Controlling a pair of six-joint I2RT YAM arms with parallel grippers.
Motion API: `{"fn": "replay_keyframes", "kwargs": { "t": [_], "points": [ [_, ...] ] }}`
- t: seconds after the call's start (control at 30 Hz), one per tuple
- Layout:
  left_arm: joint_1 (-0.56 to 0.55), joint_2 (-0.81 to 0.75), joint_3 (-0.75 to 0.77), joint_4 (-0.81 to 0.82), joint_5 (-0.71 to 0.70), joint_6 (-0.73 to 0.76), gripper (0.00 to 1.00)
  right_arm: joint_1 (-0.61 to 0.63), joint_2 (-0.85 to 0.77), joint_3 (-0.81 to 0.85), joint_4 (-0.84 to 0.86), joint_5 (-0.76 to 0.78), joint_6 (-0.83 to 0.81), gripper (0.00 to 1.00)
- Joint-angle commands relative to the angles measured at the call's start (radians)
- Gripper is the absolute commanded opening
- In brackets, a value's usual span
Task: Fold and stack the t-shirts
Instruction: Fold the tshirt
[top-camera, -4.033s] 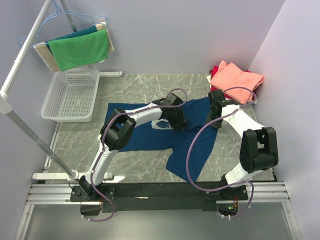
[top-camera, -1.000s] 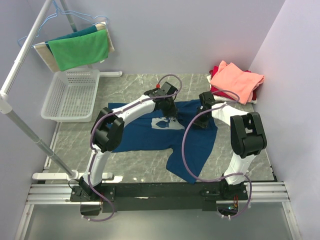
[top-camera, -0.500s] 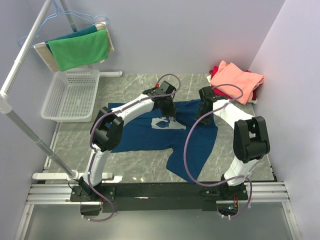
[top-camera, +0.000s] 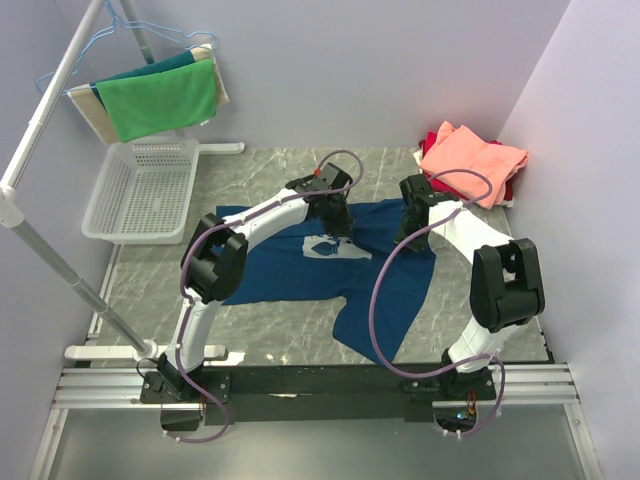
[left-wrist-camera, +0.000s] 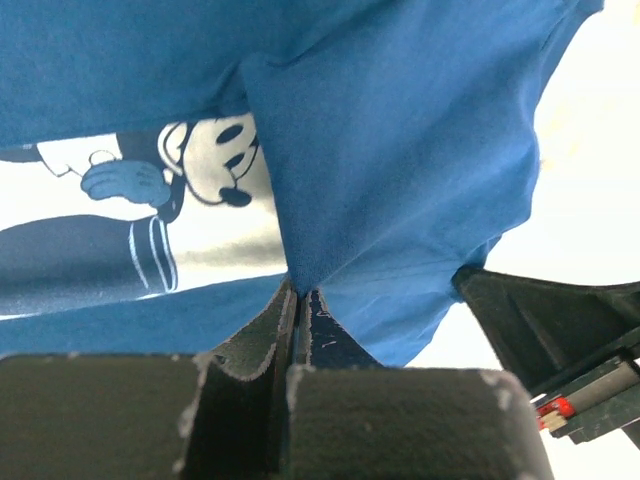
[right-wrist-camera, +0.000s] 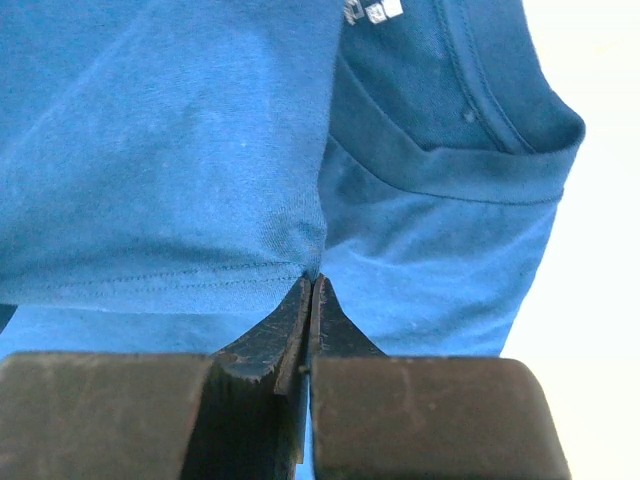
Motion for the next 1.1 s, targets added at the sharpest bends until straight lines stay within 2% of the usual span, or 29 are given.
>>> {"fn": "replay_keyframes", "kwargs": {
  "t": [0.0, 0.27, 0.37, 0.5, 0.53, 0.6, 0.63, 0.67, 0.7, 0.73, 0.83, 0.93, 1.07],
  "points": [
    [0.0, 0.026, 0.021, -0.055, 0.041, 0.044, 0.01, 0.005, -0.055, -0.022, -0.059, 0.05, 0.011, 0.0],
    [-0.007, 0.067, -0.062, -0.15, 0.059, 0.09, 0.01, 0.007, -0.087, -0.106, -0.084, 0.07, 0.034, 0.0],
    [-0.008, 0.092, -0.045, -0.172, 0.071, 0.113, 0.01, 0.005, -0.095, -0.123, -0.087, 0.079, 0.05, 0.0],
    [-0.013, 0.106, -0.03, -0.19, 0.084, 0.139, 0.06, 0.005, -0.095, -0.134, -0.091, 0.114, 0.074, 0.0],
    [-0.016, 0.106, -0.032, -0.193, 0.085, 0.15, 0.09, 0.004, -0.095, -0.135, -0.094, 0.12, 0.077, 0.0],
    [-0.014, 0.09, -0.051, -0.189, 0.076, 0.158, 0.24, 0.005, -0.089, -0.135, -0.099, 0.135, 0.096, 0.0],
    [-0.014, 0.081, -0.059, -0.184, 0.07, 0.161, 0.32, 0.005, -0.087, -0.137, -0.102, 0.152, 0.102, 0.0],
    [-0.014, 0.061, -0.071, -0.187, 0.053, 0.162, 0.49, 0.007, -0.083, -0.137, -0.102, 0.157, 0.105, 0.0],
    [-0.013, 0.049, -0.077, -0.187, 0.018, 0.164, 0.54, 0.004, -0.081, -0.14, -0.105, 0.166, 0.117, 0.05],
    [-0.011, 0.037, -0.081, -0.198, 0.0, 0.174, 0.56, 0.005, -0.083, -0.143, -0.11, 0.191, 0.126, 0.12],
    [-0.004, -0.023, -0.102, -0.213, -0.108, 0.179, 0.57, 0.005, -0.112, -0.151, -0.108, 0.215, 0.154, 0.16],
    [0.015, -0.098, -0.148, -0.215, -0.19, 0.171, 0.6, 0.004, -0.142, -0.137, -0.111, 0.241, 0.169, 0.18],
    [0.056, -0.176, -0.206, -0.206, -0.222, 0.176, 0.66, 0.005, -0.138, -0.086, -0.114, 0.243, 0.16, 0.2]
  ]
}}
